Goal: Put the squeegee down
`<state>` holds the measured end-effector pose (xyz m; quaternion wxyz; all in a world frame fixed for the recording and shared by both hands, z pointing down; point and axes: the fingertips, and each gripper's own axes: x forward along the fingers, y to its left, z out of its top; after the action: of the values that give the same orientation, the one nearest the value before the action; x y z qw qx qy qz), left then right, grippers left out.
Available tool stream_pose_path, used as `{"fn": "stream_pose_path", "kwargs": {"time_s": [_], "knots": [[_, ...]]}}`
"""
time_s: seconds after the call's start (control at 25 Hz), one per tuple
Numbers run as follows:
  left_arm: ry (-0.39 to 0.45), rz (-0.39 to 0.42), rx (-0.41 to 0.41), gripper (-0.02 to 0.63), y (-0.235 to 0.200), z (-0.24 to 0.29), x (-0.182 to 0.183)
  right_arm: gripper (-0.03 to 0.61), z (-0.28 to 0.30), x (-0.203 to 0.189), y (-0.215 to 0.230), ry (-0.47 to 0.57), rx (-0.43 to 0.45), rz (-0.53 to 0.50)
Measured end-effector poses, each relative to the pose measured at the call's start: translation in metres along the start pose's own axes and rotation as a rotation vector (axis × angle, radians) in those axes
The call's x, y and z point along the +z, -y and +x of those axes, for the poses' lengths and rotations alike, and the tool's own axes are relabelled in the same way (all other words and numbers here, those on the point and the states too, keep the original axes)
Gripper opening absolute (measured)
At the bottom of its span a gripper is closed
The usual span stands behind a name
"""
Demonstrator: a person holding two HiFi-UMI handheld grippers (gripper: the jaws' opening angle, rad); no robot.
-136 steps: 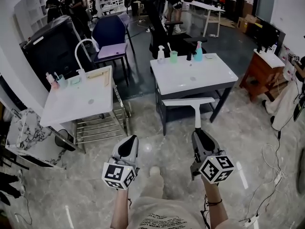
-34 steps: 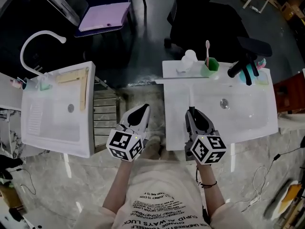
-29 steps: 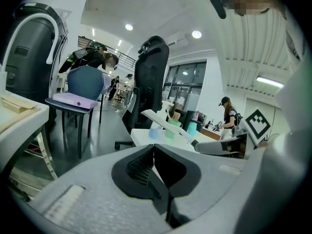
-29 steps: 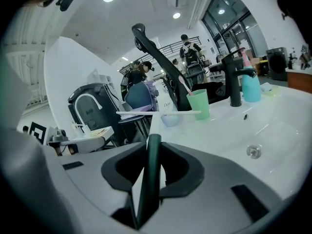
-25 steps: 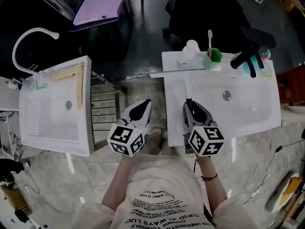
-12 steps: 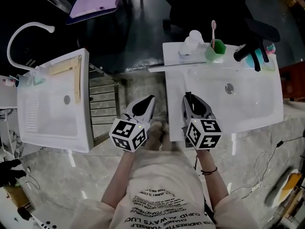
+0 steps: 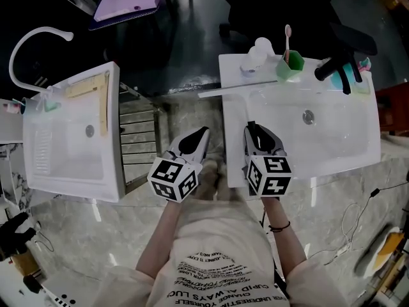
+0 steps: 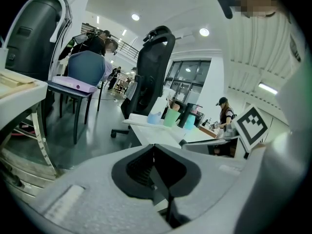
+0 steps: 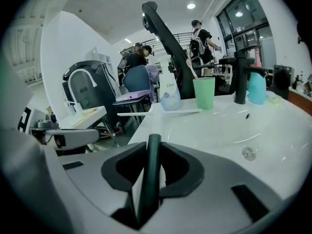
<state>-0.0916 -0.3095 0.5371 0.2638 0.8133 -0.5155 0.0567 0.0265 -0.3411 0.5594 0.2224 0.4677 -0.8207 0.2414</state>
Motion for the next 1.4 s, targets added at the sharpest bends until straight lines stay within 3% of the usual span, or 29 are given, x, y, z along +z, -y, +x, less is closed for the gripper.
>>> {"fn": "stream_pose_path", "kwargs": {"time_s": [0.68,1.12,1.4], "knots": [[-0.004,0.004,0.007,0.023,0.002,0.002,0.0,0.097,0.003,-0.005,-0.001,-0.041,-0.009,-0.046],[0.011,0.02,0.004,0.023,0.005,0.002,0.007,0.123,0.002,0.0,-0.005,-0.005,0.061,0.014],[0.057,0.062,-0.02,0.023,0.015,0.0,0.032,0.123,-0.013,0.019,-0.004,0.051,0.086,0.06]]}}
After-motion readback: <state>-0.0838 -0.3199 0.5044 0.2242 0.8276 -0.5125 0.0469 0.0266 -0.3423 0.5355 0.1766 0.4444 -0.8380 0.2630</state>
